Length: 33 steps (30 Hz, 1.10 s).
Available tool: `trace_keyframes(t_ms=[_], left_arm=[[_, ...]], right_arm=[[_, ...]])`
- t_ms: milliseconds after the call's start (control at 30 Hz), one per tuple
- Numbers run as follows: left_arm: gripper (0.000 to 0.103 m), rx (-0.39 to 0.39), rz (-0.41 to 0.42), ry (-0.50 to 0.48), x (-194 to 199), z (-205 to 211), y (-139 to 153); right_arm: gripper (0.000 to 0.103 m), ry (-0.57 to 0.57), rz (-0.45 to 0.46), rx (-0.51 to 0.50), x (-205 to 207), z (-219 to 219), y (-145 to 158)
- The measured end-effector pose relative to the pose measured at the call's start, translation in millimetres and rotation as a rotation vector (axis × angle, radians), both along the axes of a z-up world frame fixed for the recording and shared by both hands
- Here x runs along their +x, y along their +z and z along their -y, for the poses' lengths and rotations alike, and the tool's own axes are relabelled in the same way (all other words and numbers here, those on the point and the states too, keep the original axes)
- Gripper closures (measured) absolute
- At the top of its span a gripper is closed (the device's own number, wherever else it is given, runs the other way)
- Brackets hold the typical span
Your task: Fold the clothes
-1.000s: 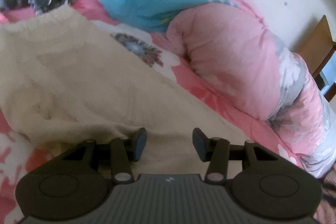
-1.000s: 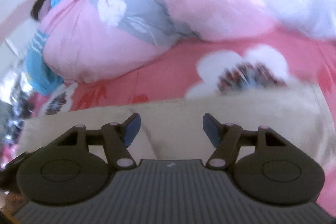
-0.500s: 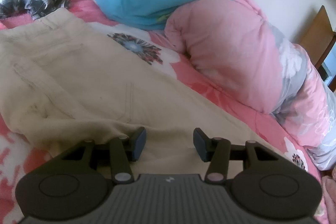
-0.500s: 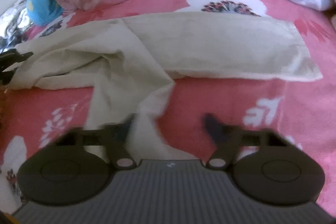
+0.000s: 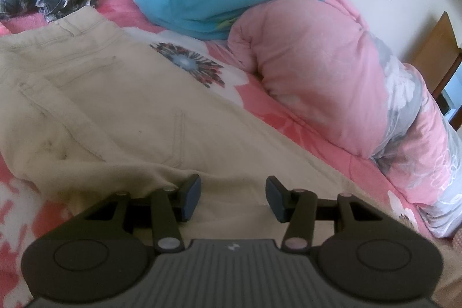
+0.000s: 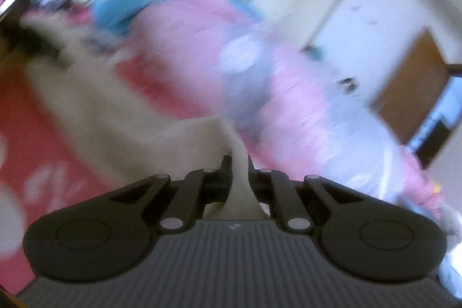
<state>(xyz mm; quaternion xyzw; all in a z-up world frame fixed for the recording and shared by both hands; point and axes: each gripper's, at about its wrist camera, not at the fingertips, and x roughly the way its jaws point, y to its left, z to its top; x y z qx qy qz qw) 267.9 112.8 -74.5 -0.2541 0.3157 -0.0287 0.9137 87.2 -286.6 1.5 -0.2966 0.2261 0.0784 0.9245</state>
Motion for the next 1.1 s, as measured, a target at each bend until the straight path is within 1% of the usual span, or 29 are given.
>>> trace_keyframes(t_ms=[100,133,167,200,267,300,333,367,400,433,500,533,600,633,667,700,733,800,833,867,933,967,1000,1033,1067,1100], left_arm=[[0.052,-0.004,-0.001,-0.001,0.0,-0.8,0.0],[0.052,-0.005,-0.002,-0.001,-0.1,-1.2,-0.1],[0.052,-0.005,-0.001,-0.001,-0.2,-1.3,-0.1],[0.052,-0.002,-0.001,-0.001,-0.2,-1.1,-0.1],[0.052,0.004,-0.001,0.001,-0.1,-0.1,-0.4],[0.052,0.006,-0.001,0.002,0.0,0.5,-0.5],[0.052,0.007,-0.002,0.003,0.0,0.9,-0.7],[0.052,0.007,-0.002,0.004,0.0,1.1,-0.9],[0.052,0.007,-0.002,0.003,0.0,1.2,-1.0],[0.052,0.006,-0.002,0.004,0.0,1.6,-1.1],[0.052,0.006,-0.002,0.006,0.0,3.2,-1.4],[0.052,0.007,-0.002,0.006,0.0,3.7,-1.5],[0.052,0.008,-0.002,0.004,0.0,3.8,-1.5],[0.052,0.006,-0.002,0.003,0.2,3.3,-1.5],[0.052,0.003,-0.002,0.002,0.2,2.6,-1.7],[0.052,0.0,-0.002,0.0,0.3,1.9,-1.9],[0.052,-0.003,-0.003,0.0,0.5,1.3,-2.0],[0.052,-0.001,-0.004,0.003,1.4,1.2,-1.9],[0.052,0.005,-0.004,0.004,1.6,2.4,-1.9],[0.052,0.012,-0.004,0.005,1.7,3.8,-1.9],[0.051,0.022,-0.002,0.001,1.3,5.0,-2.1],[0.051,0.027,-0.001,-0.001,1.0,5.3,-2.2],[0.051,0.026,0.0,-0.002,0.9,4.9,-2.3],[0.051,0.02,-0.001,-0.003,0.7,3.7,-2.5],[0.051,0.015,-0.001,-0.003,0.8,2.9,-2.7],[0.051,0.013,-0.001,-0.002,1.0,2.7,-2.9]], right_arm=[[0.093,-0.022,-0.207,-0.027,-9.6,5.9,-41.5],[0.09,-0.033,-0.259,-0.024,-13.3,8.7,-51.9],[0.088,-0.044,-0.311,-0.021,-16.9,11.5,-62.2],[0.087,-0.046,-0.331,0.018,-19.8,15.9,-63.2],[0.079,-0.037,-0.321,0.154,-24.2,27.0,-50.3],[0.077,-0.032,-0.301,0.244,-25.0,34.5,-40.7],[0.071,-0.029,-0.27,0.351,-23.3,43.3,-29.6],[0.061,-0.03,-0.241,0.457,-19.9,53.6,-19.8],[0.057,-0.034,-0.221,0.552,-13.1,63.1,-14.1],[0.054,-0.042,-0.206,0.638,-3.9,70.9,-11.4],[0.054,-0.056,-0.174,0.809,14.5,86.5,-6.1],[0.054,-0.077,-0.17,0.853,26.6,89.0,-7.0],[0.056,-0.175,-0.199,0.832,57.9,82.6,-19.2],[0.062,-0.233,-0.22,0.803,73.6,76.7,-27.0],[0.072,-0.275,-0.256,0.772,89.7,68.5,-36.5],[0.077,-0.291,-0.305,0.752,103.2,58.1,-47.1],[0.083,-0.271,-0.353,0.749,111.8,45.1,-57.3],[0.084,-0.168,-0.417,0.737,114.5,13.9,-75.2],[0.084,-0.106,-0.435,0.709,110.4,-5.6,-83.2],[0.084,-0.048,-0.444,0.66,104.0,-25.3,-89.9],[0.084,0.075,-0.458,0.529,90.5,-67.7,-103.4],[0.083,0.116,-0.443,0.453,83.9,-86.3,-107.7],[0.083,0.14,-0.399,0.362,76.4,-101.1,-109.7],[0.083,0.156,-0.365,0.297,70.8,-110.2,-108.7],[0.084,0.163,-0.354,0.3,68.2,-111.0,-102.1],[0.084,0.163,-0.346,0.35,67.5,-105.2,-92.5]])
